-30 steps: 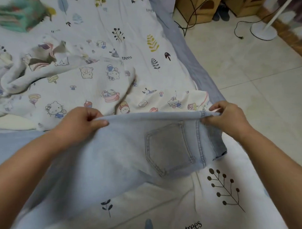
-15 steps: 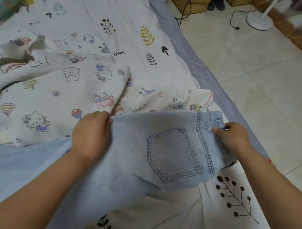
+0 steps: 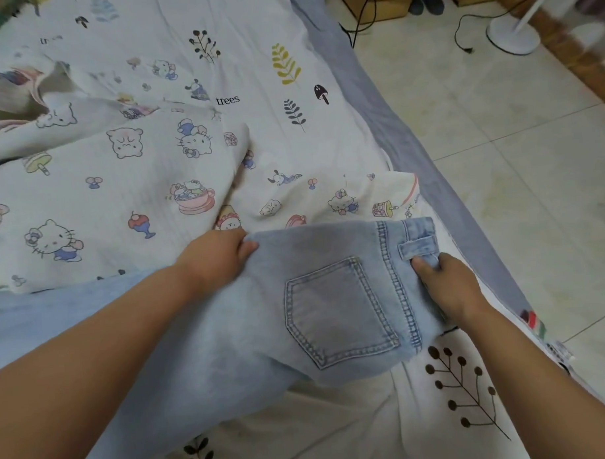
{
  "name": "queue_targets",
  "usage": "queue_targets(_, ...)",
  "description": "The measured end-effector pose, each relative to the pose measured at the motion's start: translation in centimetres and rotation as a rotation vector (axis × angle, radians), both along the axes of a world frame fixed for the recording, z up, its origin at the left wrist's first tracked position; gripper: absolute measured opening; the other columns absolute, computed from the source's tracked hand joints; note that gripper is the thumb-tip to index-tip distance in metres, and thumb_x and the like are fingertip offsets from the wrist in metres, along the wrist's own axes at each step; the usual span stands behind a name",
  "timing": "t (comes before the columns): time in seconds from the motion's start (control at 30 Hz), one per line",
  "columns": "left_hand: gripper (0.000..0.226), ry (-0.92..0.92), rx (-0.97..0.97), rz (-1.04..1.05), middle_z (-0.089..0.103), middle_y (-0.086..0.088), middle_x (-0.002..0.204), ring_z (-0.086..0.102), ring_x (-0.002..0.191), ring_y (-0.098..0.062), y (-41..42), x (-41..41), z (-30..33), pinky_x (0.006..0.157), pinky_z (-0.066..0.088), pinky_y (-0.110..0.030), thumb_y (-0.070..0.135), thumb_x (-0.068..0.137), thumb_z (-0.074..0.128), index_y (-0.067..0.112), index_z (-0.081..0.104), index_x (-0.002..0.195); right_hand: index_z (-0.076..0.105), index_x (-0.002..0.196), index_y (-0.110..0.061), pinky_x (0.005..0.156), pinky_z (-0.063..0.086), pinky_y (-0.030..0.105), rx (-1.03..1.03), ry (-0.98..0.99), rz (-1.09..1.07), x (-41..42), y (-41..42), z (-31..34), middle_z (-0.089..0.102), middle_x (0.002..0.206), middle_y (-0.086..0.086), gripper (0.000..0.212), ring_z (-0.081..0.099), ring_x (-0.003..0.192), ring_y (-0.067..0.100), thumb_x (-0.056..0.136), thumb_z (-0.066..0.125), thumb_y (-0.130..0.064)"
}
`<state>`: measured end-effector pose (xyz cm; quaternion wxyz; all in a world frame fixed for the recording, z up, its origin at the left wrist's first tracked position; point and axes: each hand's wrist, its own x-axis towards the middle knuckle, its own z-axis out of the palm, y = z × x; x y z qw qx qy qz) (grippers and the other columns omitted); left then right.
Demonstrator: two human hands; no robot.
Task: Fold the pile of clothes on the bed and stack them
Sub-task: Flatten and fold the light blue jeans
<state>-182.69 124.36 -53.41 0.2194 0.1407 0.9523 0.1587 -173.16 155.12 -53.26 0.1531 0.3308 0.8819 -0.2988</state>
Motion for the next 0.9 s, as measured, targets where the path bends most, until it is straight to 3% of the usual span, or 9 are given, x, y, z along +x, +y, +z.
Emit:
queue_targets(0.1, 0.036, -0.104, 0.022, -0.059, 0.049, 0.000, 0.069, 0.052, 0.082, -0.027, -0.3, -0.2, 1.7, 0.065, 0.028, -0.029, 0.034, 0.097, 0.043, 0.019, 0.039, 0.065, 0.047, 0.073, -0.012, 0.053, 0.027, 0.028, 0.078, 0.076, 0.089, 1.3, 0.8, 2.8, 0.049, 0.068, 0.000, 0.032, 0.044, 0.063, 0.014, 0.094, 0.048, -0.036)
queue_targets(0.2, 0.035, -0.302, 0.055, -0.139, 0.054, -0.001, 0.071, 0.052, 0.073, -0.016, -0.6, -0.5, 3.8, 0.069, 0.039, -0.028, 0.036, 0.095, 0.047, 0.009, 0.054, 0.074, 0.047, 0.063, -0.011, 0.053, 0.028, 0.031, 0.062, -0.004, 0.187, 2.6, 2.7, 6.7, 0.050, 0.062, 0.005, 0.039, 0.047, 0.061, 0.021, 0.091, 0.054, -0.036)
queue_targets(0.33, 0.035, -0.501, 0.097, -0.218, 0.059, 0.007, 0.068, 0.053, 0.057, 0.000, 0.9, -0.8, 5.5, 0.066, 0.044, -0.018, 0.041, 0.092, 0.050, 0.009, 0.061, 0.083, 0.065, 0.075, -0.009, 0.057, 0.037, 0.027, -0.021, -0.150, 0.193, 3.4, 6.3, 9.2, 0.065, 0.072, 0.005, 0.034, 0.058, 0.068, 0.017, 0.088, 0.057, -0.038)
queue_targets(0.5, 0.013, -0.297, -0.036, -0.253, 0.048, 0.005, 0.081, 0.047, 0.082, -0.017, 4.2, 1.5, 1.6, 0.069, 0.034, -0.026, 0.029, 0.089, 0.055, 0.018, 0.050, 0.085, 0.051, 0.070, -0.003, 0.058, 0.032, 0.037, 0.251, -0.084, 0.025, 4.1, 9.4, 5.6, 0.062, 0.079, 0.025, 0.037, 0.053, 0.072, 0.034, 0.088, 0.061, -0.034)
queue_targets(0.6, 0.008, -0.234, -0.203, -0.221, 0.057, -0.003, 0.089, 0.054, 0.086, -0.025, 3.7, 2.8, -0.3, 0.071, 0.039, -0.030, 0.020, 0.086, 0.047, 0.018, 0.043, 0.080, 0.051, 0.111, -0.001, 0.075, 0.040, 0.045, 0.464, -0.003, -0.038, 4.8, 7.2, 3.3, 0.055, 0.110, 0.031, 0.037, 0.052, 0.098, 0.044, 0.086, 0.062, -0.025)
queue_targets(0.7, 0.013, 0.197, -0.338, -0.149, 0.062, -0.006, 0.101, 0.059, 0.095, -0.029, 4.5, 4.5, -0.6, 0.078, 0.041, -0.034, 0.026, 0.087, 0.052, 0.019, 0.055, 0.097, 0.051, 0.120, -0.002, 0.086, 0.041, 0.051, 0.579, 0.211, 0.233, 5.1, 1.6, 1.5, 0.051, 0.119, 0.029, 0.043, 0.049, 0.106, 0.044, 0.082, 0.063, -0.018)
queue_targets(0.8, 0.024, 0.563, -0.066, -0.288, 0.066, -0.012, 0.091, 0.064, 0.080, -0.031, 6.3, 8.1, -1.7, 0.071, 0.048, -0.039, 0.017, 0.071, 0.066, 0.010, 0.067, 0.093, 0.055, 0.128, -0.009, 0.099, 0.039, 0.052, 0.452, 0.205, 0.608, 6.7, -5.1, -0.7, 0.048, 0.135, 0.023, 0.058, 0.047, 0.124, 0.039, 0.076, 0.072, -0.027)
queue_targets(0.83, 0.029, 0.586, 0.011, -0.376, 0.068, -0.013, 0.098, 0.066, 0.085, -0.032, 6.3, 9.3, -2.3, 0.076, 0.050, -0.040, 0.020, 0.071, 0.062, 0.011, 0.069, 0.097, 0.051, 0.133, -0.011, 0.101, 0.036, 0.057, 0.417, 0.174, 0.707, 7.2, -6.6, -1.4, 0.045, 0.140, 0.021, 0.064, 0.044, 0.129, 0.038, 0.076, 0.073, -0.033)
queue_targets(0.9, 0.042, 0.402, -0.104, -0.503, 0.060, -0.011, 0.128, 0.058, 0.115, -0.028, 5.6, 10.8, -3.2, 0.096, 0.046, -0.045, 0.031, 0.081, 0.056, 0.019, 0.062, 0.121, 0.015, 0.148, -0.025, 0.112, 0.010, 0.057, 0.402, -0.016, 0.858, 7.9, -7.3, -2.6, 0.010, 0.157, 0.010, 0.069, 0.011, 0.144, 0.030, 0.091, 0.046, -0.049)
